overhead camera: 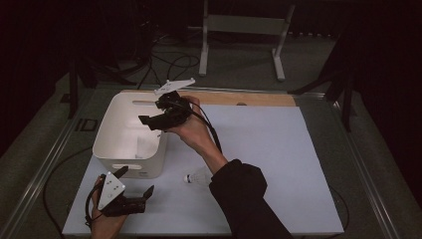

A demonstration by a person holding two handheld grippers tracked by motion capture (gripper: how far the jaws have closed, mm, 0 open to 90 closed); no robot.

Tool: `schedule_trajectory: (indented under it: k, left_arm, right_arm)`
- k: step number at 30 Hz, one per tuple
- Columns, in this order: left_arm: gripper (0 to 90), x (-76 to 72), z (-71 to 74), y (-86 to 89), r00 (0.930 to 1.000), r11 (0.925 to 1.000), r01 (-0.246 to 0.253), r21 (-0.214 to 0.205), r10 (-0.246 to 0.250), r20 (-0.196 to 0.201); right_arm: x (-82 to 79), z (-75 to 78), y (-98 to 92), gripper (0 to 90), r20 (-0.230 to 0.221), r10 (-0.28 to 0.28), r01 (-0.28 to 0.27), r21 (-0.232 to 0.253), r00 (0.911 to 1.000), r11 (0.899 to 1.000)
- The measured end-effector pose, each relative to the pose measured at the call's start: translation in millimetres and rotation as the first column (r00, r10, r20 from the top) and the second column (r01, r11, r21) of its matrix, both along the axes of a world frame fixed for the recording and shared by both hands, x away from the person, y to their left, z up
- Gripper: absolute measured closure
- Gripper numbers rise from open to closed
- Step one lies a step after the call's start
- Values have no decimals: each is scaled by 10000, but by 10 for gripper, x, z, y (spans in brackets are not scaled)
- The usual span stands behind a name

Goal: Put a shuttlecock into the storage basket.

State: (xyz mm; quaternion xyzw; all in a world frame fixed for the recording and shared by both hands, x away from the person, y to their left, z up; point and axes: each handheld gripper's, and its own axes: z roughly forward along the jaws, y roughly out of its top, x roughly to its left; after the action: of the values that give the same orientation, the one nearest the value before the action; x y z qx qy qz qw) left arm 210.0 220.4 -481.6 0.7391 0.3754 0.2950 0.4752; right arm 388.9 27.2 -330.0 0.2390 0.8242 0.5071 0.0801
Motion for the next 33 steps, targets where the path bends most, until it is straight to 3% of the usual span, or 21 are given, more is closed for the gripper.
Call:
schedule_trajectory:
  k: [1,4,24,33]
  left_arm:
    - [0,1,0,0,10000,10000,-6,-7,6,-13]
    - [0,1,0,-2,10000,10000,-12,-2,12,-10]
    - [0,0,1,-1,10000,10000,-24,-13,24,8]
    - [0,1,-1,-5,10000,10000,-32,-15,32,0]
  right_arm:
    - [10,-2,-32,168,-70,-220,220,-87,9997,9997]
    - [19,-7,-74,140,-38,-397,397,-149,9992,9991]
    - [-25,-32,-317,100,265,-835,850,-653,9962,9942]
    - [-29,-56,-451,84,304,-1193,1211,-664,9924,9904]
